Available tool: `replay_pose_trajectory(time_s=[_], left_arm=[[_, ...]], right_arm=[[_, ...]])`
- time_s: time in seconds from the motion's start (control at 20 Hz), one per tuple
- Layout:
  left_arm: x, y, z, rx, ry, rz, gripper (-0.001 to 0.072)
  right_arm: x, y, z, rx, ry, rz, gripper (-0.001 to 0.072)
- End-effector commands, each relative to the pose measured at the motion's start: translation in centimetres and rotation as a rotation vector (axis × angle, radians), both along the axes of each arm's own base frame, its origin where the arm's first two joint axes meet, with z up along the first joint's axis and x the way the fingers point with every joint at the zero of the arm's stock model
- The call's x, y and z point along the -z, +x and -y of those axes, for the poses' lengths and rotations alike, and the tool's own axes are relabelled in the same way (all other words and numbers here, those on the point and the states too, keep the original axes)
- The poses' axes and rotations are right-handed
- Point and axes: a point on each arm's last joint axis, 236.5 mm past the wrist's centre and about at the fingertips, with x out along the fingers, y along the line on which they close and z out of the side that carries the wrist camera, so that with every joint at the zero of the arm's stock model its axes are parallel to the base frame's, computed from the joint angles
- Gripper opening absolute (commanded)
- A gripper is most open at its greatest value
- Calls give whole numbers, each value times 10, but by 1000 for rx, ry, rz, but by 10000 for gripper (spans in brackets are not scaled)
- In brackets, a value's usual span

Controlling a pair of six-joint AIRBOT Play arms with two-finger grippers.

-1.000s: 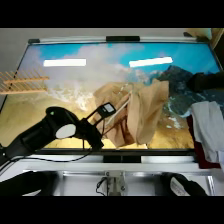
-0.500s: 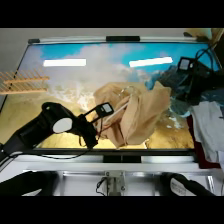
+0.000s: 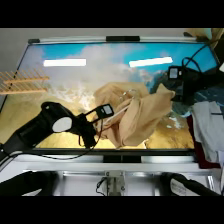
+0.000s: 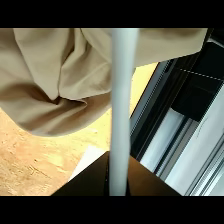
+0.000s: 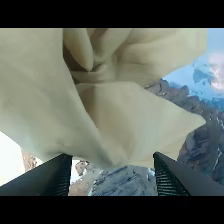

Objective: Fold the shirts.

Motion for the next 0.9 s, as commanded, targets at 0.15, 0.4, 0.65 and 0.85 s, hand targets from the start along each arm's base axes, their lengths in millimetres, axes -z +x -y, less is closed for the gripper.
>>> replay_pose_trajectory(time_s=[0.15,0.4,0.65,0.85], left_arm=[[-1,1,0,27,-2,13,49],[-7,14,14,29,-63,75,49],[-8,24,16,25,-68,114,58],[-9,56,-13,33,62,259,559]], right_arm=[[16,-16,-12,-48,42,-112,608],[34,-34,-18,-61,72,-198,569],[34,-33,-20,0,93,-216,82],[23,-36,-24,83,130,-226,81]])
